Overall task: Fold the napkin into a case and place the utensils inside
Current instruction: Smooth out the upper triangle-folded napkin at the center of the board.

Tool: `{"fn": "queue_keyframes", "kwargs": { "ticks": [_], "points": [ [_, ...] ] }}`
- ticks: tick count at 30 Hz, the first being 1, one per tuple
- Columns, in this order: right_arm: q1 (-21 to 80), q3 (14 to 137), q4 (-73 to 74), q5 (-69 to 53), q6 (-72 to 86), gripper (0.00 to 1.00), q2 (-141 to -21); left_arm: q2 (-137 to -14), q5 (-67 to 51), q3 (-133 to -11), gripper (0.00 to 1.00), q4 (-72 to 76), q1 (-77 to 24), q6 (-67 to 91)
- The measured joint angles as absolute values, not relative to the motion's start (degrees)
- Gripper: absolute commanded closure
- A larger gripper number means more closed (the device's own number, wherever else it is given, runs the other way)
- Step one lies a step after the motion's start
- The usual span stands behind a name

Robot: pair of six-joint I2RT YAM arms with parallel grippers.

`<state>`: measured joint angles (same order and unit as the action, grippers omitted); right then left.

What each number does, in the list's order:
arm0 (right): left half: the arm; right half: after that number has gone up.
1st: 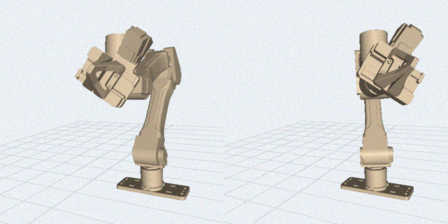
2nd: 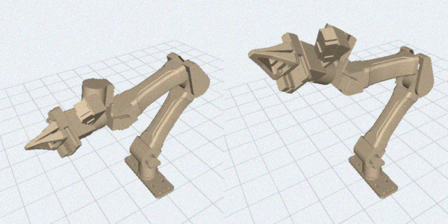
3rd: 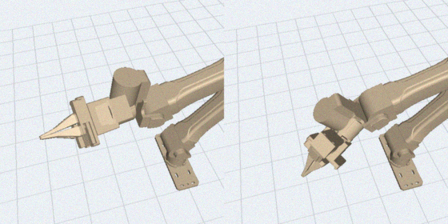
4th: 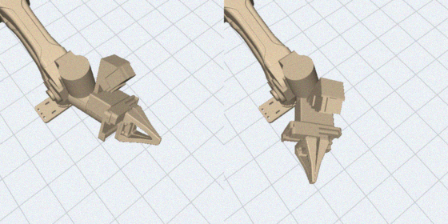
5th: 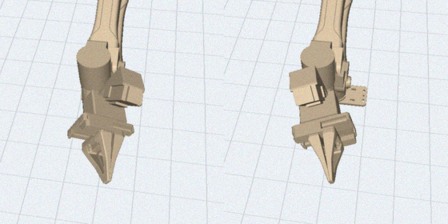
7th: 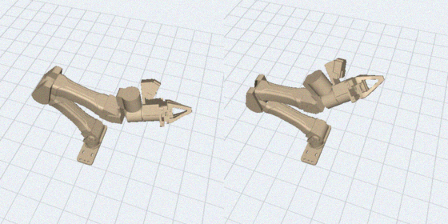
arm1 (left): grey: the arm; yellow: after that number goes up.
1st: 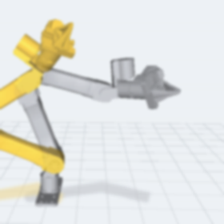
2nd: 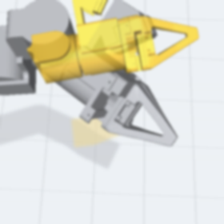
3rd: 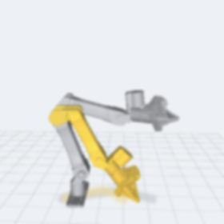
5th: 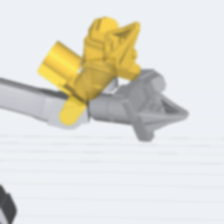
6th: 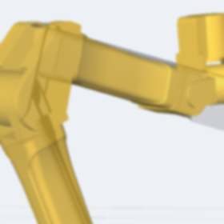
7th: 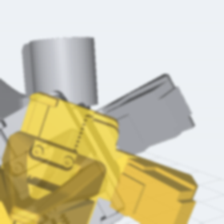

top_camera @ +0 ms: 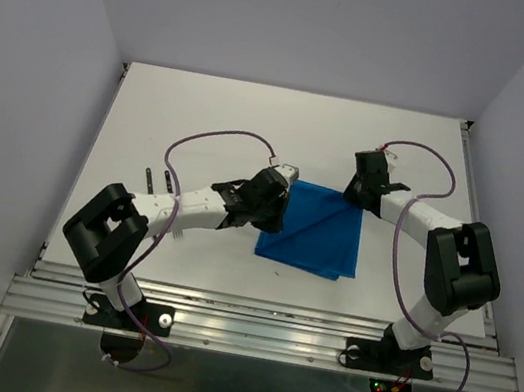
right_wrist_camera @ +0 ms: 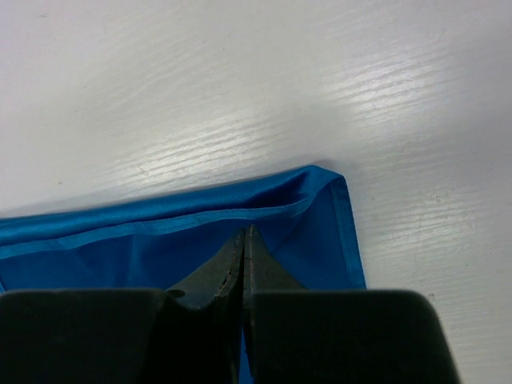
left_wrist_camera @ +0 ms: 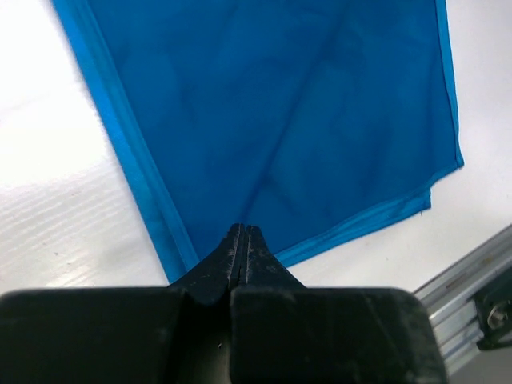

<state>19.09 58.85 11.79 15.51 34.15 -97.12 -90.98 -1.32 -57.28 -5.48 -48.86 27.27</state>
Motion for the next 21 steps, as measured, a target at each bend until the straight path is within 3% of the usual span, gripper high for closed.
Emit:
{"fn": "queue_keyframes", "kwargs": {
  "ticks": [11,21],
  "points": [
    [17.37,60.20,11.29,18.17,32.40,0.97,-102.85,-98.89,-4.80,-54.41,1.00,-1.98,-48.90,28.03],
    [16.84,60.27,11.86,16.12,32.12,0.98,-101.49,-91.90,-2.92,-50.35,1.00,-1.96,-48.80,29.34]
  ]
}}
